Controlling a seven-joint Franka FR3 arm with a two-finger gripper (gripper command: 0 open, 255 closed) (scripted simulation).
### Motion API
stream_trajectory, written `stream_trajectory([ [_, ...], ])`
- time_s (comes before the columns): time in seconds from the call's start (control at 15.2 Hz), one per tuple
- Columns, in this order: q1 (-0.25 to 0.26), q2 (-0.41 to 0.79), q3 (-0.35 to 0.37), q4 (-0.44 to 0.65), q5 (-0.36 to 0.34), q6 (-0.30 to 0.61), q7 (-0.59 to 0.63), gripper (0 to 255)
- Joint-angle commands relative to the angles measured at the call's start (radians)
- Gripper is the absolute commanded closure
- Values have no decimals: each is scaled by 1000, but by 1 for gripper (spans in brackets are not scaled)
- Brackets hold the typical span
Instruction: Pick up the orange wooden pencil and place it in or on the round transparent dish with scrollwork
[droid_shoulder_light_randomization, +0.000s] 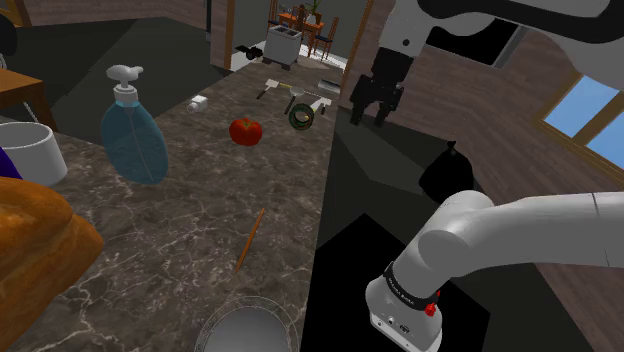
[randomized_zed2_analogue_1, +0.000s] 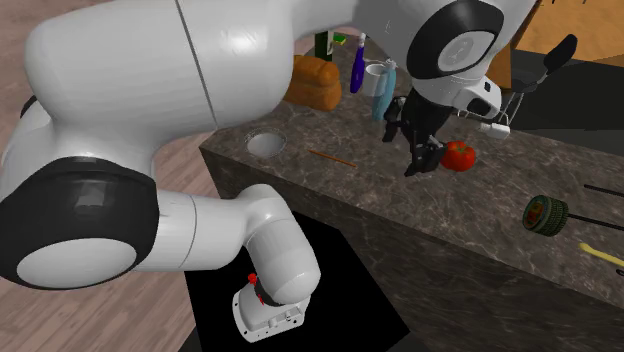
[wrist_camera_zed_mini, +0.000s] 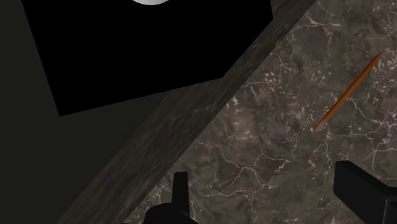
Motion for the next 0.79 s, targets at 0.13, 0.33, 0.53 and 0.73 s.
stream_trajectory([
  [0.13, -8, -54, 43, -79, 38, 49, 83, 0],
  [0.33, -14, -123, 116, -185, 103, 126, 208, 0],
  [0.53, -11, -174, 200, -277, 178, 208, 334, 0],
  [0.73, 1, -202, 295, -350, 260, 300, 462, 0],
])
